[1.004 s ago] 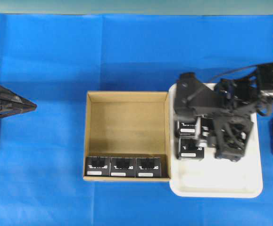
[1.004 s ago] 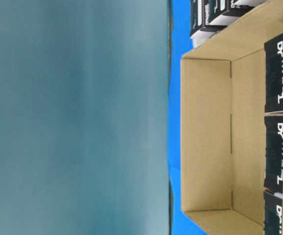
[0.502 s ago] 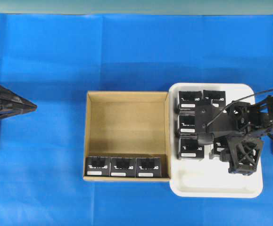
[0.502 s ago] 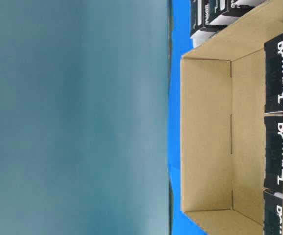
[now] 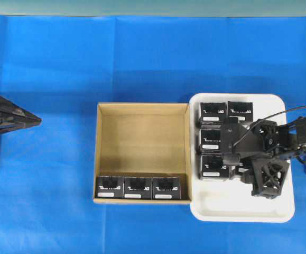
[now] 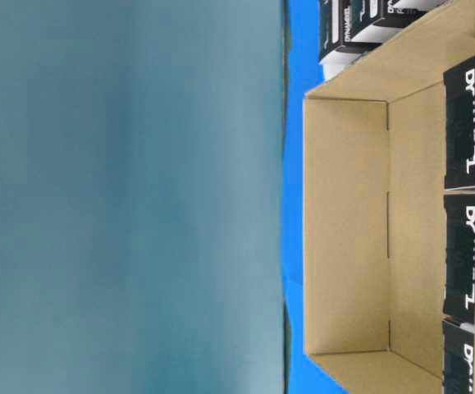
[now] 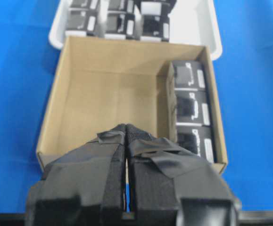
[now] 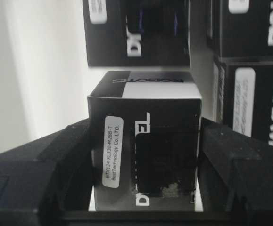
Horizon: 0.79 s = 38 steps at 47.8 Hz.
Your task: Pick the box from inside the cardboard box.
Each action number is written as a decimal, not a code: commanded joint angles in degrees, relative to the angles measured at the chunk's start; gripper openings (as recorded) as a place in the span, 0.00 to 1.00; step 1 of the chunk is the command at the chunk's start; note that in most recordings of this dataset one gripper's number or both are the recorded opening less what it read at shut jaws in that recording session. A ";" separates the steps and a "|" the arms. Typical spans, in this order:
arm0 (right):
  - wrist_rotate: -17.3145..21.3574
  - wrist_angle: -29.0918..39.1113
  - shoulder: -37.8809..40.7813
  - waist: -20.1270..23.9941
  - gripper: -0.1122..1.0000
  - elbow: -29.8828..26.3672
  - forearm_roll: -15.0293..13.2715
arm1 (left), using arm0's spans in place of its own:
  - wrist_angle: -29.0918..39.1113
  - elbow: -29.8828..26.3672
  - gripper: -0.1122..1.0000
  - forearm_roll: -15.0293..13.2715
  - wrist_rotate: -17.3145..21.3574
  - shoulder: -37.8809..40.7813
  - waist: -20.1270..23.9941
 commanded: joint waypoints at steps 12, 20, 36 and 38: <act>-0.35 -1.49 3.25 0.09 0.66 0.44 -0.09 | -0.53 -0.97 0.08 0.09 0.00 0.26 -0.09; 0.00 -2.72 3.16 0.09 0.66 0.53 -0.09 | -0.53 -0.97 0.08 0.09 0.00 0.26 -0.09; 0.26 -2.90 3.25 0.09 0.66 -0.18 -0.09 | -0.53 -0.97 0.08 0.09 0.00 0.35 -0.09; 0.26 -2.81 3.34 0.09 0.66 -0.26 -0.09 | -0.53 -0.97 0.08 0.09 0.00 0.35 -0.09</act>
